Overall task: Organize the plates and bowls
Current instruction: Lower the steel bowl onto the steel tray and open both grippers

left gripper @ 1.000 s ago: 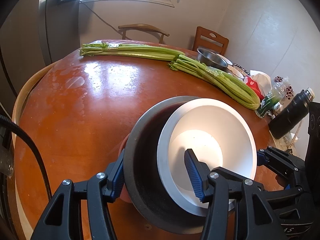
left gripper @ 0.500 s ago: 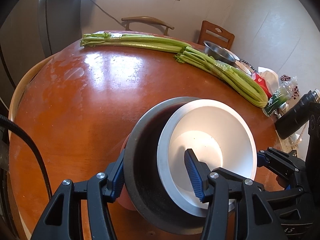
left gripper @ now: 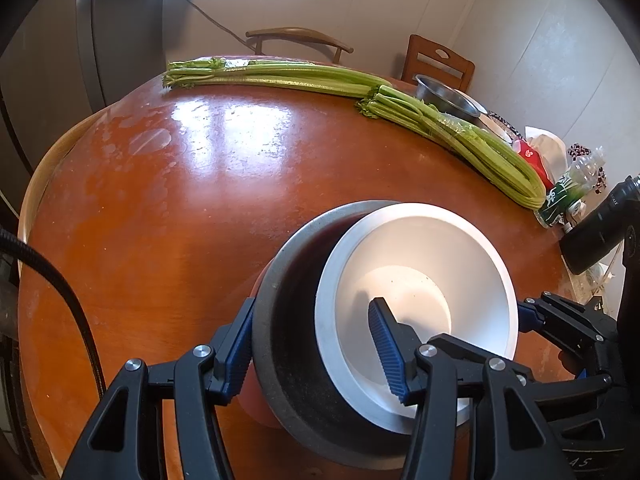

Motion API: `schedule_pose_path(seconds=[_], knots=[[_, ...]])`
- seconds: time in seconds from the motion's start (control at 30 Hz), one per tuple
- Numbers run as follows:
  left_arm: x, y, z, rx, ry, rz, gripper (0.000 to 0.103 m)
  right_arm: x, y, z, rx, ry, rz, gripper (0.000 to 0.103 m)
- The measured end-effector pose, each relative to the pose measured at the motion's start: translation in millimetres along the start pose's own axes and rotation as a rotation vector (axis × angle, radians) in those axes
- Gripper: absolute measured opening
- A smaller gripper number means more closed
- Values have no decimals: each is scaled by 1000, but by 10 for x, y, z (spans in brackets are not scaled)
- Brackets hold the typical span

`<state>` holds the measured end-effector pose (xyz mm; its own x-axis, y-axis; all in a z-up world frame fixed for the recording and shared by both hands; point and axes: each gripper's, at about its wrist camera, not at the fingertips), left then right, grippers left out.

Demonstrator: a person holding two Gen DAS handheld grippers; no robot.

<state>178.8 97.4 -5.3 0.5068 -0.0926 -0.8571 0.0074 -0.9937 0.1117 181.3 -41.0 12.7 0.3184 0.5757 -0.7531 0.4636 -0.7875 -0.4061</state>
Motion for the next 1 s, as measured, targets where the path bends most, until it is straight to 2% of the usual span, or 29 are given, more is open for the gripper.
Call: schedule_pose_path(seconds=[0.37, 1.0], knots=[[47, 28, -5, 27, 11, -40, 55, 23, 3, 8, -42, 2, 51, 61], [-16, -5, -5, 20, 26, -48, 56, 88, 41, 10, -66, -16, 105, 61]])
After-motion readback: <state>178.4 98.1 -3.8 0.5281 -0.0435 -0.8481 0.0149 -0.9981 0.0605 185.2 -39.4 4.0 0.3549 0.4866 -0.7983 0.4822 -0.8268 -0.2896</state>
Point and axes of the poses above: each gripper's, at about its wrist camera, not at the fingertips, and x roughly the way its jaws point, y to its right, z to its underside, and after that the axes turned 6 degrees about -z, right-handed
